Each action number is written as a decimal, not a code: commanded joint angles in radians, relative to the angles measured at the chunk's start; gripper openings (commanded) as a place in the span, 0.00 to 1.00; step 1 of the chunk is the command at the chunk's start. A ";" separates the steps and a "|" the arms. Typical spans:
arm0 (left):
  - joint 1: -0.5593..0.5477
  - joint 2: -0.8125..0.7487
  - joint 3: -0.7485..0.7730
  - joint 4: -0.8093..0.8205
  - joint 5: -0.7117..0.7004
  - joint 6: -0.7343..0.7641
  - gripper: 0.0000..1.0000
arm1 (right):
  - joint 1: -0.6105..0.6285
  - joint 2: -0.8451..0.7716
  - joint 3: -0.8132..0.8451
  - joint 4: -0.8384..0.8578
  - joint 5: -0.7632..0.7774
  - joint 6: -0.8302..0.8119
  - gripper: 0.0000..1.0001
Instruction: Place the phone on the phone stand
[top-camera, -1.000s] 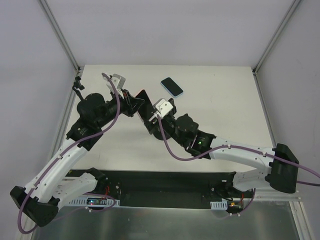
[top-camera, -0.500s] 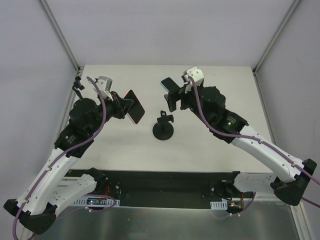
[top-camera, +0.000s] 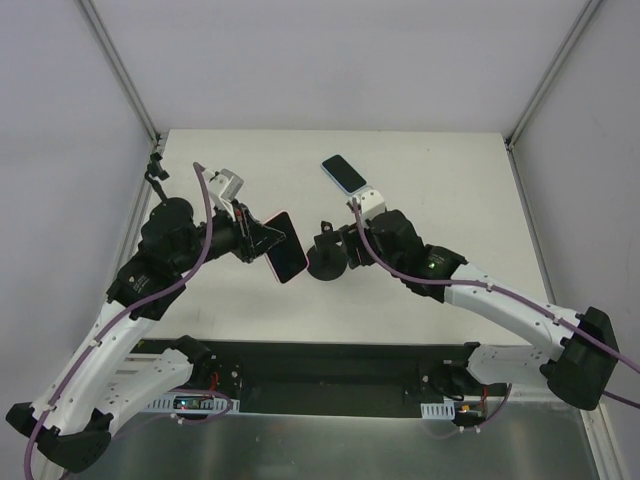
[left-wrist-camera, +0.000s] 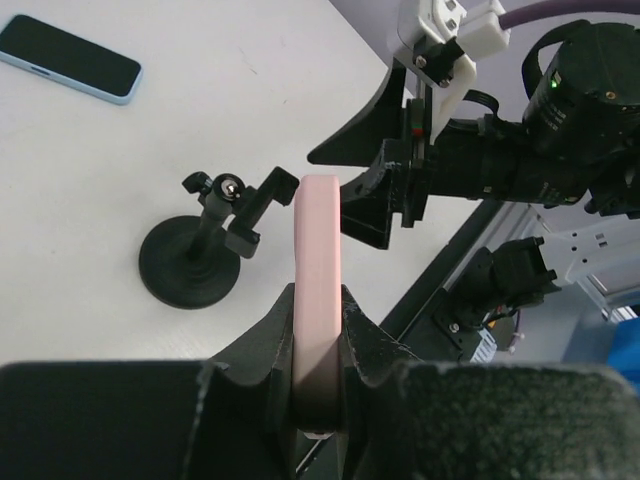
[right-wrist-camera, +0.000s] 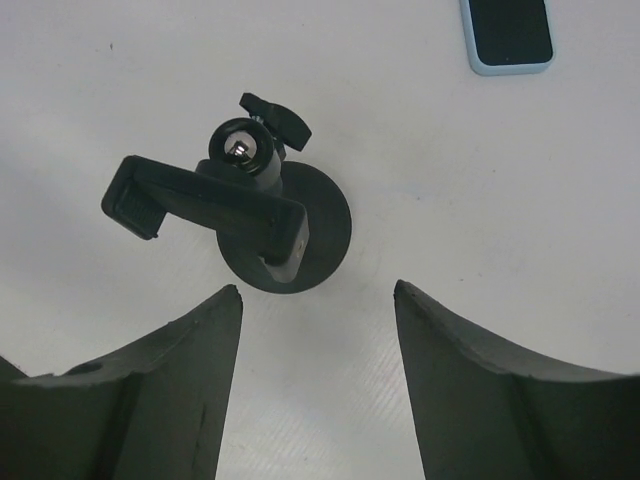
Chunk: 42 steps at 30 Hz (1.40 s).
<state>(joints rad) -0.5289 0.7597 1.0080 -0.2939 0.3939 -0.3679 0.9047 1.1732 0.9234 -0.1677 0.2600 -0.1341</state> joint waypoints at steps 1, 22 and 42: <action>0.003 -0.023 -0.006 0.061 0.065 -0.040 0.00 | 0.000 0.023 0.019 0.160 -0.021 -0.015 0.60; -0.046 0.041 -0.098 0.395 0.143 0.053 0.00 | -0.001 0.117 0.049 0.218 -0.061 -0.062 0.02; -0.128 0.458 -0.043 0.797 0.781 0.515 0.00 | -0.119 0.100 0.011 0.274 -0.493 -0.119 0.01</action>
<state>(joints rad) -0.6678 1.2053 0.8539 0.5072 1.0008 -0.0158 0.8047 1.2877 0.9123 0.0124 -0.0479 -0.2539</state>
